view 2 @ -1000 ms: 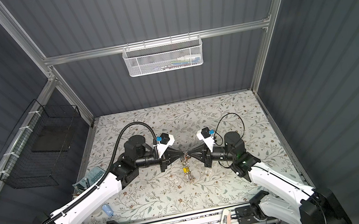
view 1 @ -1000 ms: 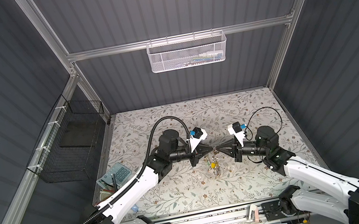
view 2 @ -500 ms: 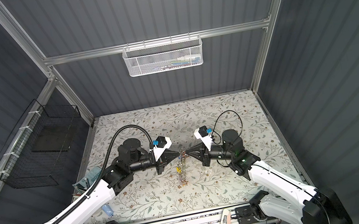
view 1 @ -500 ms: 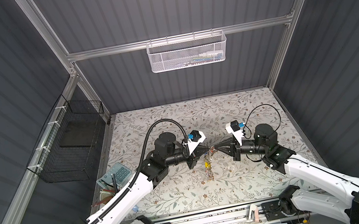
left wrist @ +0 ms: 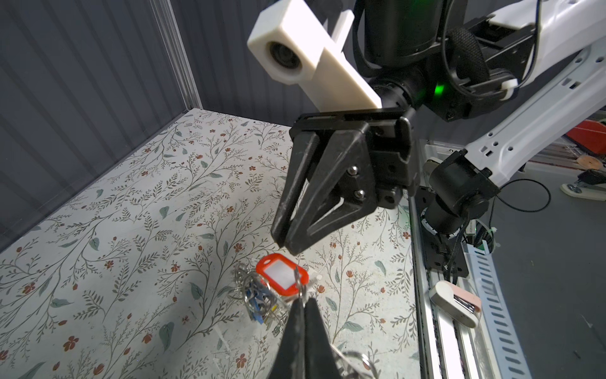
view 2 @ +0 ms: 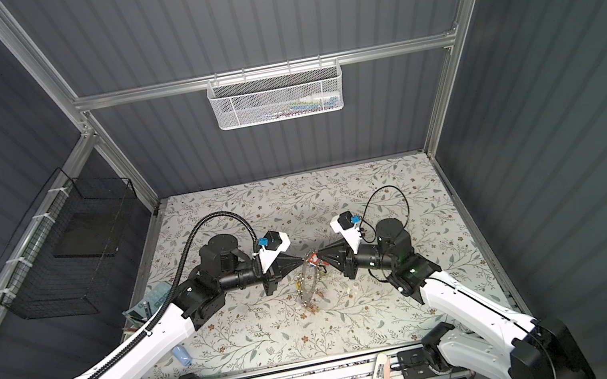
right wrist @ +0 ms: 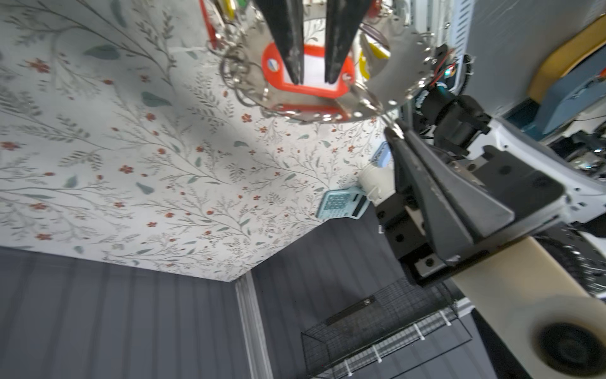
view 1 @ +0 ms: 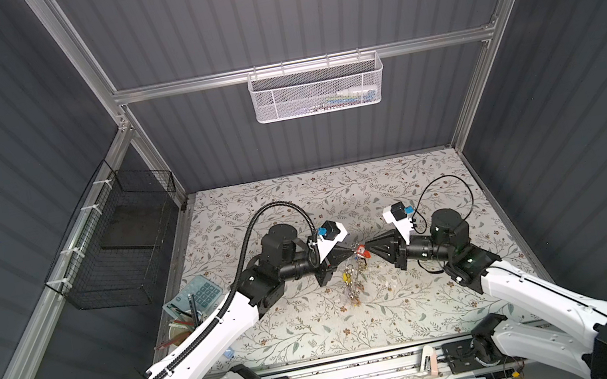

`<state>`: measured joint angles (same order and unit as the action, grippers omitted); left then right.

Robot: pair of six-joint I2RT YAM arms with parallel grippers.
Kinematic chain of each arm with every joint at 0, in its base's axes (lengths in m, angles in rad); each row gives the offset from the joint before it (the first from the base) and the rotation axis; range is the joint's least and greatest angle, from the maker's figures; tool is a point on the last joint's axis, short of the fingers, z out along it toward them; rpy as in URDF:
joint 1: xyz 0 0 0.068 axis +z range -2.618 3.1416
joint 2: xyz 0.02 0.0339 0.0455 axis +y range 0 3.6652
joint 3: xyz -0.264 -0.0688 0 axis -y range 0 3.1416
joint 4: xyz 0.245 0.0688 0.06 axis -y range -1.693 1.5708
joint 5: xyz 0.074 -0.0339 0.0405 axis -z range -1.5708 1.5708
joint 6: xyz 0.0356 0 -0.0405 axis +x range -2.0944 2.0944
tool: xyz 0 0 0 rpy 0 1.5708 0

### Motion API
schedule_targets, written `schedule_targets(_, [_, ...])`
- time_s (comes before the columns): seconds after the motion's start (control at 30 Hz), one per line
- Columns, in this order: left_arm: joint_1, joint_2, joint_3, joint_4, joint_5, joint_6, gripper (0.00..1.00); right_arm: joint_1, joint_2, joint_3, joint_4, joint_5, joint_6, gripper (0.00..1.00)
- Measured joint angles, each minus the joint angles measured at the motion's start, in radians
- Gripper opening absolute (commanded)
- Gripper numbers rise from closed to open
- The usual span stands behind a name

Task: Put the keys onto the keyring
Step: 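Lower the keyring onto the table and open both grippers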

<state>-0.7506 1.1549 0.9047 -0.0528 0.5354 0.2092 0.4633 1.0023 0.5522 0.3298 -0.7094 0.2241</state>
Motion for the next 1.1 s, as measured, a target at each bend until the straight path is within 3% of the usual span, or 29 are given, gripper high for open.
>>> schedule_targets(0.27, [0.004,0.000,0.000,0.000,0.006,-0.003,0.00,-0.001,-0.010,0.000,-0.011,0.063,-0.003,0.29])
schedule_targets(0.47, [0.004,0.003,0.000,0.005,0.006,-0.021,0.00,-0.001,-0.060,-0.020,-0.018,0.191,-0.008,0.53])
schedule_targets(0.63, [0.004,0.033,0.000,0.050,0.002,-0.051,0.00,-0.006,-0.124,-0.063,-0.016,0.323,-0.011,0.66])
schedule_targets(1.1, [-0.010,0.325,0.144,0.208,-0.062,-0.175,0.00,-0.016,-0.155,-0.093,-0.013,0.544,0.000,0.79])
